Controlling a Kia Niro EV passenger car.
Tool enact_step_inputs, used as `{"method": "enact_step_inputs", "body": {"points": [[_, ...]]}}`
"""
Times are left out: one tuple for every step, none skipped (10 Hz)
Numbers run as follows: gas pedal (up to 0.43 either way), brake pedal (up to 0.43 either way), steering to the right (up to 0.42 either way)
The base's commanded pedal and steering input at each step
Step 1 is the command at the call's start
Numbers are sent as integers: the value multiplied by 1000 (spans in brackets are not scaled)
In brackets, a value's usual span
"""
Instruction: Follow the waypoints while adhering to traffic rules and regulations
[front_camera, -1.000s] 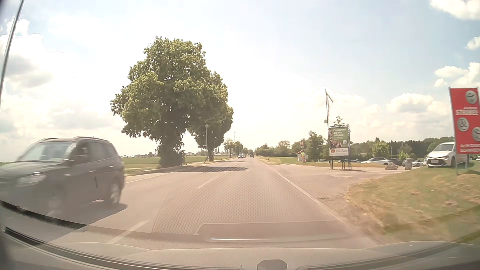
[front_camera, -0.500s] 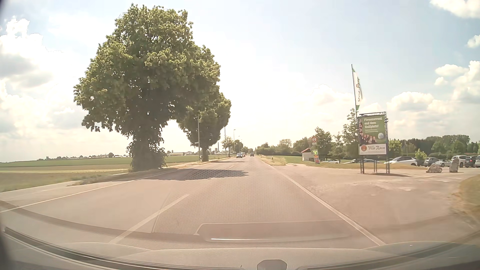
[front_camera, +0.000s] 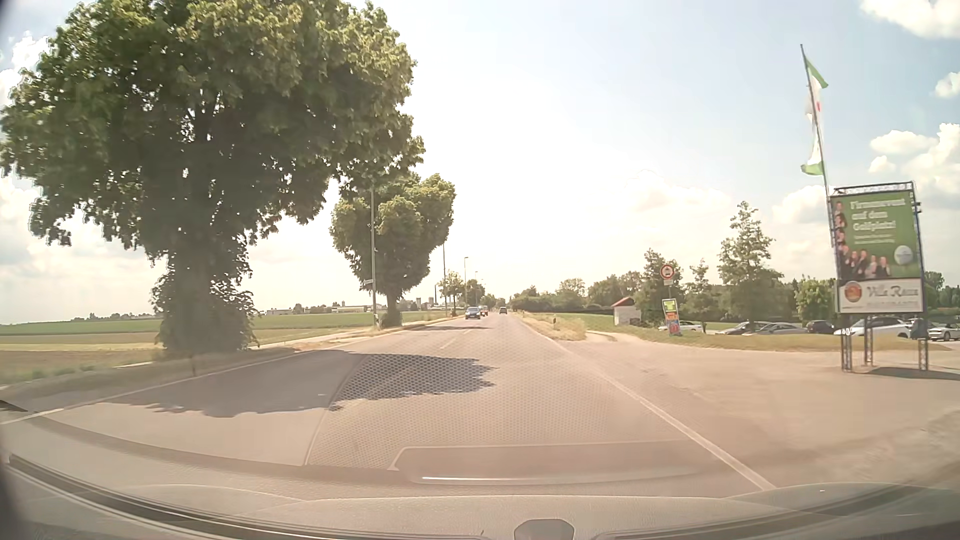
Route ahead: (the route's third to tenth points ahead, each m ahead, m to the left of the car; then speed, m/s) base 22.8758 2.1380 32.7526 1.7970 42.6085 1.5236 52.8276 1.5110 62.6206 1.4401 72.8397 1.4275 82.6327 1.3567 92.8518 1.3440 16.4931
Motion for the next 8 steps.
{"method": "enact_step_inputs", "body": {"points": [[189, 0, -3], [189, 0, -3], [189, 0, -3], [189, 0, -3], [189, 0, -3], [189, 0, -3], [189, 0, -3], [189, 0, -3]]}}
